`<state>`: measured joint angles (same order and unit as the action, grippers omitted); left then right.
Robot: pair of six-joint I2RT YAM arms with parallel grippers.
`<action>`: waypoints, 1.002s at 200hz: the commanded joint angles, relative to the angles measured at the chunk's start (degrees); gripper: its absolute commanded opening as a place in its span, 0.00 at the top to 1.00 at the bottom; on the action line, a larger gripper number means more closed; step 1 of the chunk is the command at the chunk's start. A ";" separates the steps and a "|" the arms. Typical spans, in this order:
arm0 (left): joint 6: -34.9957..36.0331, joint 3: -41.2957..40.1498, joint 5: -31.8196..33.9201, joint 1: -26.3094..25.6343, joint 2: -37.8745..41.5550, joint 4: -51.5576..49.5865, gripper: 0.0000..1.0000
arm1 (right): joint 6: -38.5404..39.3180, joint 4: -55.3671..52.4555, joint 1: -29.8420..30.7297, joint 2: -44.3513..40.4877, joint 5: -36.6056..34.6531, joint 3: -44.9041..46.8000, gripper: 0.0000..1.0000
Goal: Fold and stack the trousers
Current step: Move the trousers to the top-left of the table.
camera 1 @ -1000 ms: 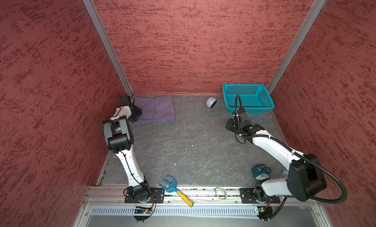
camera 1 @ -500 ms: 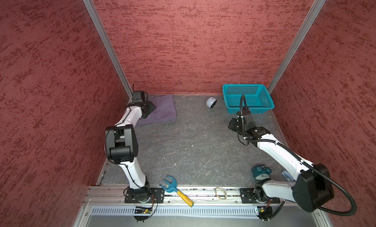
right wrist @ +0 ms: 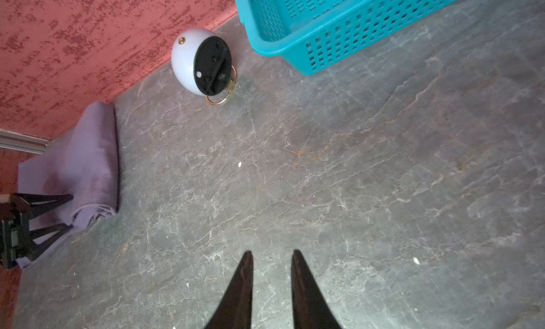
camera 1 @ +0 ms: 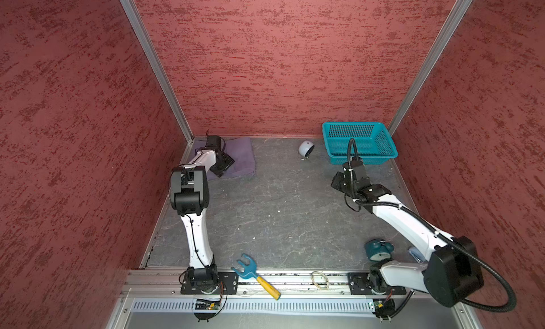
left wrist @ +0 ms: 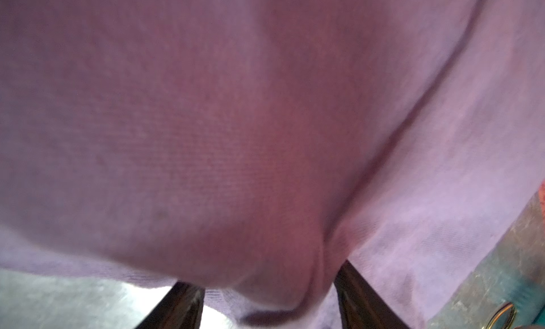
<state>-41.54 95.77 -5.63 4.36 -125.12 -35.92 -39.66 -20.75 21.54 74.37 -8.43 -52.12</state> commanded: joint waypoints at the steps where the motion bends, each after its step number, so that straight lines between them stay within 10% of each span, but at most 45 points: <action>1: -0.99 3.05 1.09 0.82 -3.52 -1.40 0.32 | -0.77 0.19 -0.40 1.81 -1.05 -1.69 0.76; 132: 1.14 6.99 2.18 4.68 -3.39 -3.56 0.31 | -0.53 0.09 -0.98 3.20 -0.57 -2.29 0.76; 200: 6.90 -3.08 8.06 -2.36 19.24 -1.74 0.30 | 6.06 -3.68 -1.07 -3.90 -4.56 -4.75 0.63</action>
<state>-38.65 95.11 -1.63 5.78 -116.64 -39.05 -37.69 -22.37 20.86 74.89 -9.26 -53.25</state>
